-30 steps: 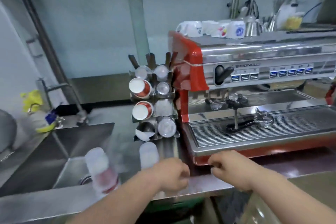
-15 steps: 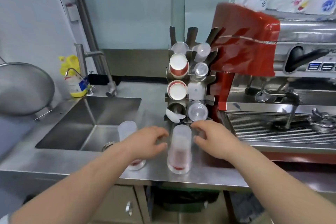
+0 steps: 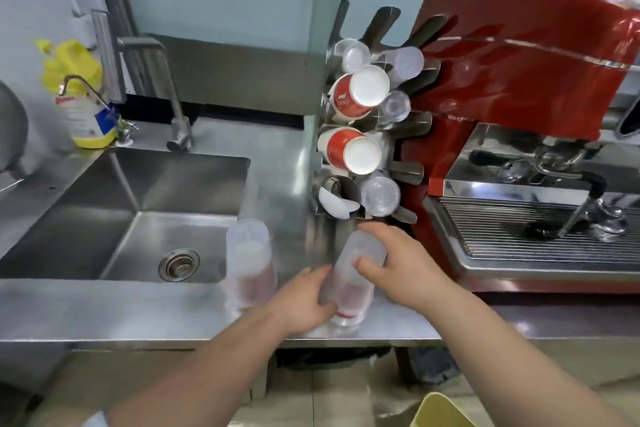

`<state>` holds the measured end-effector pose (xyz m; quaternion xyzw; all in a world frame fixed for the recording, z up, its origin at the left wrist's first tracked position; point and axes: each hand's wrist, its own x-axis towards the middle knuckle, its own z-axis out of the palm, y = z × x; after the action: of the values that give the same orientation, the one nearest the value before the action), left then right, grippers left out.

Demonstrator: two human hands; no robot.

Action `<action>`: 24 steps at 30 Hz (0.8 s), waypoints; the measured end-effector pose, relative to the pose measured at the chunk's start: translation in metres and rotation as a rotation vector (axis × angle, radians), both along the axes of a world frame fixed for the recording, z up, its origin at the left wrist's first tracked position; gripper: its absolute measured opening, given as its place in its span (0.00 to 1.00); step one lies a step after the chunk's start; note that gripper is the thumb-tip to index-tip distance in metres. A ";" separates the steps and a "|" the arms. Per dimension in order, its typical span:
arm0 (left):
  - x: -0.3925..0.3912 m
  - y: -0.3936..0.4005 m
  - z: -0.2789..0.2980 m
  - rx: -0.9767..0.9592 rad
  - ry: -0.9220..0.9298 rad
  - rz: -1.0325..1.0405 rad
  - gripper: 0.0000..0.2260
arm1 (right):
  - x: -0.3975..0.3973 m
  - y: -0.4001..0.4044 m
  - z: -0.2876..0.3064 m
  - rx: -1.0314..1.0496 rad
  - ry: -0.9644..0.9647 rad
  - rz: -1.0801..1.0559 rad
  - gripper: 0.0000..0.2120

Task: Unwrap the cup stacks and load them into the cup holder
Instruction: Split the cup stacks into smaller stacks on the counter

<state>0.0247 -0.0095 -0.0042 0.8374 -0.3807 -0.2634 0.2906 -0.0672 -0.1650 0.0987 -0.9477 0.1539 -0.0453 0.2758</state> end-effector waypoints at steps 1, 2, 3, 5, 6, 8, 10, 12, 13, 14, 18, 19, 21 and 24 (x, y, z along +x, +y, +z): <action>-0.002 0.000 -0.004 -0.024 0.020 0.014 0.29 | -0.002 0.003 -0.001 0.026 -0.012 -0.023 0.28; -0.003 0.000 -0.009 -0.051 0.041 0.028 0.28 | -0.003 0.005 -0.003 0.049 -0.017 -0.047 0.27; -0.004 0.000 -0.013 -0.071 0.060 0.045 0.28 | -0.004 0.007 -0.004 0.063 -0.024 -0.071 0.27; -0.005 -0.001 -0.020 -0.097 0.094 0.068 0.28 | -0.007 0.010 -0.006 0.082 -0.034 -0.117 0.27; -0.006 -0.002 -0.023 -0.104 0.108 0.074 0.28 | -0.008 0.011 -0.006 0.089 -0.038 -0.134 0.26; -0.008 -0.004 -0.028 -0.117 0.127 0.087 0.29 | -0.009 0.012 -0.008 0.092 -0.043 -0.154 0.27; -0.009 -0.007 -0.030 -0.126 0.129 0.101 0.29 | -0.011 0.013 -0.009 0.065 -0.037 -0.144 0.30; -0.009 -0.012 -0.031 -0.130 0.125 0.114 0.28 | -0.012 0.010 -0.012 0.028 -0.039 -0.113 0.32; -0.010 -0.015 -0.031 -0.131 0.123 0.119 0.28 | -0.013 0.007 -0.013 0.025 -0.043 -0.111 0.33; -0.010 -0.018 -0.031 -0.130 0.122 0.123 0.29 | -0.014 0.004 -0.012 0.031 -0.042 -0.114 0.33; -0.015 -0.038 -0.026 -0.137 0.124 0.136 0.30 | -0.018 -0.015 -0.009 0.028 -0.010 -0.111 0.33; -0.017 -0.045 -0.024 -0.129 0.130 0.138 0.29 | -0.020 -0.020 -0.008 0.022 -0.004 -0.106 0.33; -0.022 -0.057 -0.021 -0.123 0.149 0.153 0.29 | -0.022 -0.031 -0.006 0.018 0.004 -0.103 0.34; -0.028 -0.076 -0.021 -0.141 0.190 0.193 0.32 | -0.026 -0.049 -0.003 -0.003 0.008 -0.096 0.34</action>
<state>-0.0029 -0.0853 -0.0255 0.8189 -0.2868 -0.2849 0.4074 -0.0933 -0.2136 0.0961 -0.9399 0.2003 -0.0552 0.2711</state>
